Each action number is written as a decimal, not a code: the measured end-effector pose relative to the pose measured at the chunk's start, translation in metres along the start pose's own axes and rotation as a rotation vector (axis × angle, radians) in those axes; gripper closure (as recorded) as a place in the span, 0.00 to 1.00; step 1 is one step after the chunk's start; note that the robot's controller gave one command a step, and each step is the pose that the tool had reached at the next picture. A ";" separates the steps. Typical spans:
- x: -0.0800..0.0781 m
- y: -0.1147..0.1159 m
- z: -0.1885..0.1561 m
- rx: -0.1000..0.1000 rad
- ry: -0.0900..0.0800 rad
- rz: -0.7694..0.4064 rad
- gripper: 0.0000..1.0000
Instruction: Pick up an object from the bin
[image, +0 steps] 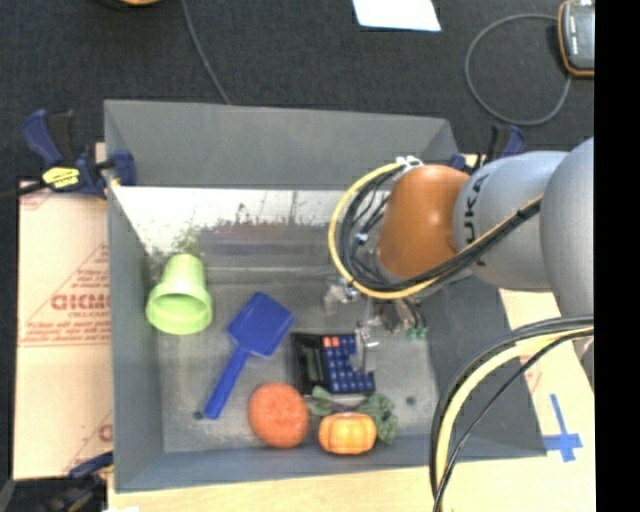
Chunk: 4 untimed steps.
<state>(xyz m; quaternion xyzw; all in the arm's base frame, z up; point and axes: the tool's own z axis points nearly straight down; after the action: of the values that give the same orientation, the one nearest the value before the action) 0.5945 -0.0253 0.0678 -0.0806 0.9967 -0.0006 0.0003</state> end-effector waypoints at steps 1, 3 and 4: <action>0.003 0.000 -0.057 0.007 -0.019 0.014 0.00; 0.027 0.034 -0.004 0.005 -0.024 0.209 0.00; 0.031 0.041 -0.006 0.004 -0.021 0.233 1.00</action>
Offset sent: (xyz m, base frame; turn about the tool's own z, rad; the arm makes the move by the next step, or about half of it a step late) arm -0.0638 0.0287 0.0322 0.1555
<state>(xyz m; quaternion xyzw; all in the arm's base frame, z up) 0.5575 0.0102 0.0737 0.0356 0.9993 -0.0016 0.0110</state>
